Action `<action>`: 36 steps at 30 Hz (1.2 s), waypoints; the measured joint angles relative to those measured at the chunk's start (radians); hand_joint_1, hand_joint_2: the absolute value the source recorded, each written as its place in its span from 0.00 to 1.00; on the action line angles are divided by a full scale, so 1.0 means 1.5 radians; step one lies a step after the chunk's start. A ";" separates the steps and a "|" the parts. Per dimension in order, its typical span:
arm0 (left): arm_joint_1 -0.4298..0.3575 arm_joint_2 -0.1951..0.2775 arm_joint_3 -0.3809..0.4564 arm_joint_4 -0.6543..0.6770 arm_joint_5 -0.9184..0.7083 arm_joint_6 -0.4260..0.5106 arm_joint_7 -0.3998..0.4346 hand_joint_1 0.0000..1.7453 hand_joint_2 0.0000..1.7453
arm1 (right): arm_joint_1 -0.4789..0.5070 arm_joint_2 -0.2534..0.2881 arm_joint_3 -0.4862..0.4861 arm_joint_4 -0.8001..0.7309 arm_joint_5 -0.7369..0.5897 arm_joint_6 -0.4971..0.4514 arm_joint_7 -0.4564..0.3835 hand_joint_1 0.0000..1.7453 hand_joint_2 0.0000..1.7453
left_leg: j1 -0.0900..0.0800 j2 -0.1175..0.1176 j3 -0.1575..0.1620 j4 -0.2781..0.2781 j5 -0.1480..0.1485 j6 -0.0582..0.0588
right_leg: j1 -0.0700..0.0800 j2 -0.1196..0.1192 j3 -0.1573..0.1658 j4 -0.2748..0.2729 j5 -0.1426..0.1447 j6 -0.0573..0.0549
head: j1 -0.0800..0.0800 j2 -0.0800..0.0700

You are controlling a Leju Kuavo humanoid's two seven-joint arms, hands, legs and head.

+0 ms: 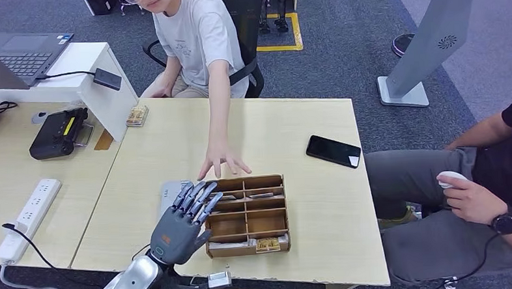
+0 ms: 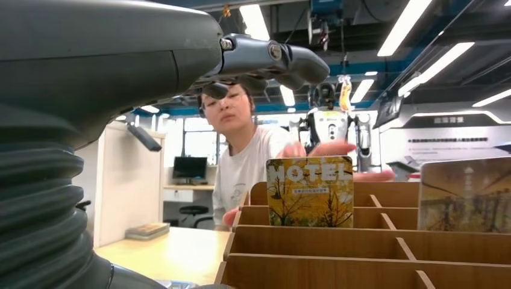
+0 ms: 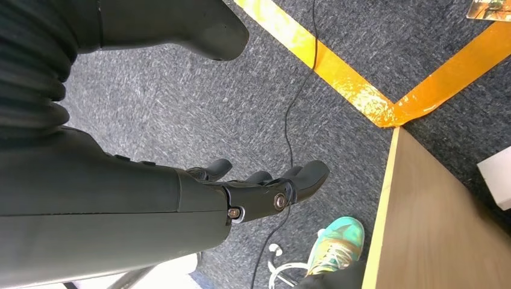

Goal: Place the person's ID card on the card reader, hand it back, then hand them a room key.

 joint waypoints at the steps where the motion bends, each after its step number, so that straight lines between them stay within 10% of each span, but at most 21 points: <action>1: -0.001 0.000 0.000 0.002 0.005 -0.006 0.001 0.00 1.00 | 0.000 0.000 0.001 0.000 -0.001 0.000 0.001 0.00 1.00 | 0.000 0.000 0.000 0.000 0.000 0.000 | 0.000 0.000 0.000 0.000 0.000 0.000 | 0.000 0.000; 36: -0.008 -0.007 0.010 -0.074 0.289 -0.135 -0.093 0.00 1.00 | 0.004 -0.001 0.034 -0.003 -0.038 -0.013 0.008 0.00 1.00 | 0.000 0.000 0.000 0.000 0.000 0.000 | 0.000 0.000 0.000 0.000 0.000 0.000 | 0.000 0.000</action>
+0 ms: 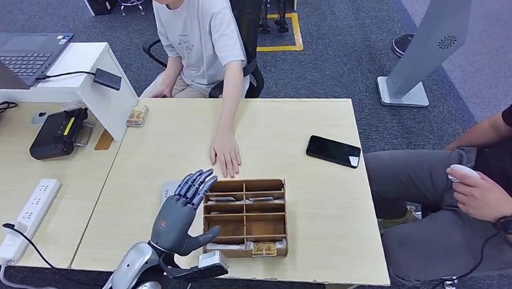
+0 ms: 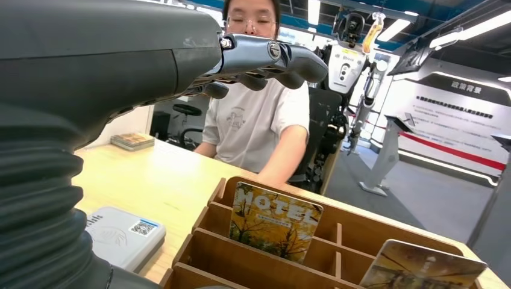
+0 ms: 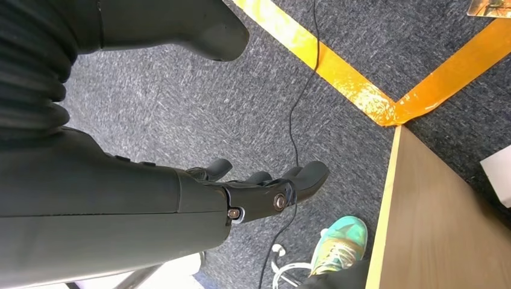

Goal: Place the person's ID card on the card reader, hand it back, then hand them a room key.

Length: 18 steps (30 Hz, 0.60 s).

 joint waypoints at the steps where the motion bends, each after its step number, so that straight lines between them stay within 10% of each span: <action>1: 0.000 0.000 0.000 -0.001 0.003 -0.002 -0.002 0.00 1.00 | 0.000 0.000 0.001 0.000 -0.001 0.000 0.000 0.00 1.00 | 0.000 0.000 0.000 0.000 0.000 0.000 | 0.000 0.000 0.000 0.000 0.000 0.000 | 0.000 0.000; 18: -0.015 -0.006 0.001 0.008 -0.015 -0.019 0.018 0.00 1.00 | -0.002 -0.005 0.018 -0.002 -0.002 0.006 0.005 0.00 1.00 | 0.000 0.000 0.000 0.000 0.000 0.000 | 0.000 0.000 0.000 0.000 0.000 0.000 | 0.000 0.000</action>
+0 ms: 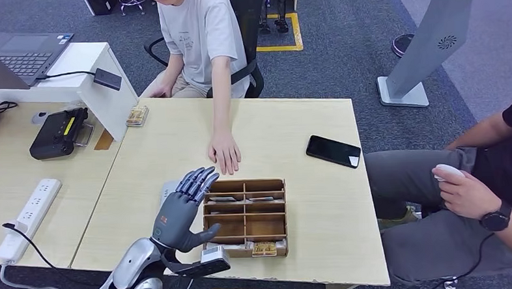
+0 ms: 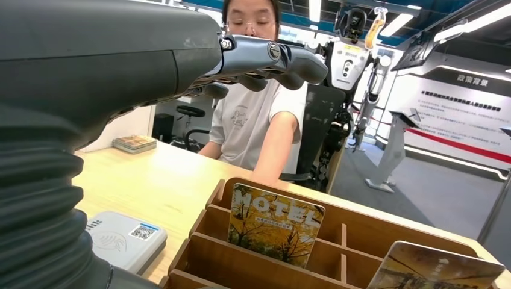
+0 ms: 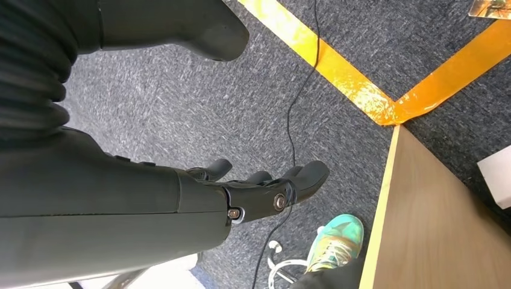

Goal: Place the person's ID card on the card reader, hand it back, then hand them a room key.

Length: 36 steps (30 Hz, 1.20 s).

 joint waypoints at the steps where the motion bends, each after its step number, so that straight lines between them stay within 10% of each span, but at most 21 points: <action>1: -0.002 0.000 0.000 0.002 -0.001 -0.001 0.001 0.00 1.00 | 0.000 0.000 0.001 0.000 0.000 0.000 0.000 0.00 1.00 | 0.000 0.000 0.000 0.000 0.000 0.000 | 0.000 0.000 0.000 0.000 0.000 0.000 | 0.000 0.000; 36: -0.024 -0.020 0.005 0.034 0.003 -0.024 0.009 0.00 1.00 | -0.003 -0.005 0.018 -0.007 -0.003 0.007 0.008 0.00 1.00 | 0.000 0.000 0.000 0.000 0.000 0.000 | 0.000 0.000 0.000 0.000 0.000 0.000 | 0.000 0.000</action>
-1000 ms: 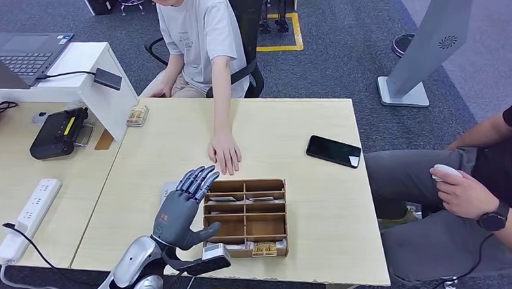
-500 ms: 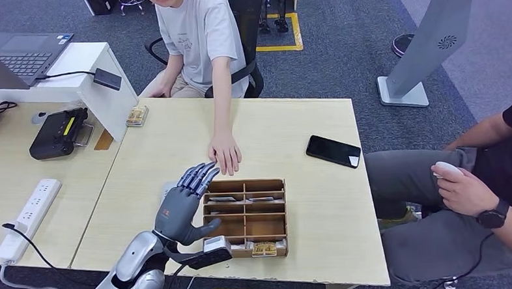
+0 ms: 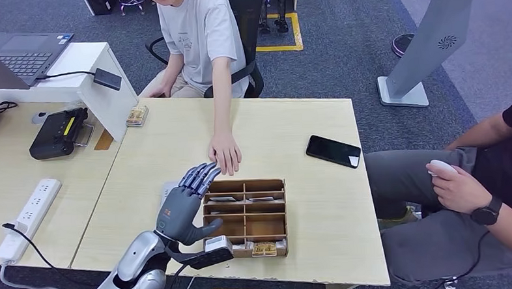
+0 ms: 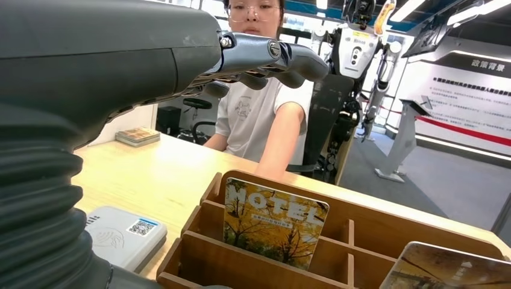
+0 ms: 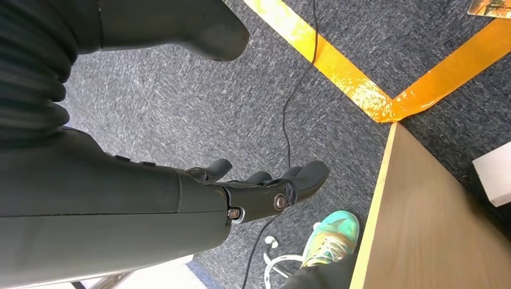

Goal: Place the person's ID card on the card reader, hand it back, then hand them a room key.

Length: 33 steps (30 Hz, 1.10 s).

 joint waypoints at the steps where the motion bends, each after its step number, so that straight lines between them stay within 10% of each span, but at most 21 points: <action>1: 0.000 -0.001 0.000 0.000 0.002 -0.002 -0.001 0.00 1.00 | 0.000 0.000 0.001 0.000 -0.001 0.000 0.000 0.00 1.00 | 0.000 0.000 0.000 0.000 0.000 0.000 | 0.000 0.000 0.000 0.000 0.000 0.000 | 0.000 0.000; 29: -0.018 -0.028 0.000 0.031 0.012 -0.013 0.004 0.01 1.00 | -0.003 -0.002 0.029 -0.005 -0.008 0.004 0.008 0.00 1.00 | 0.000 0.000 0.000 0.000 0.000 0.000 | 0.000 0.000 0.000 0.000 0.000 0.000 | 0.000 0.000; 33: -0.020 -0.030 0.000 0.040 0.008 -0.007 0.006 1.00 1.00 | -0.003 -0.002 0.032 -0.007 -0.011 0.005 0.008 0.00 1.00 | 0.000 0.000 0.000 0.000 0.000 0.000 | 0.000 0.000 0.000 0.000 0.000 0.000 | 0.000 0.000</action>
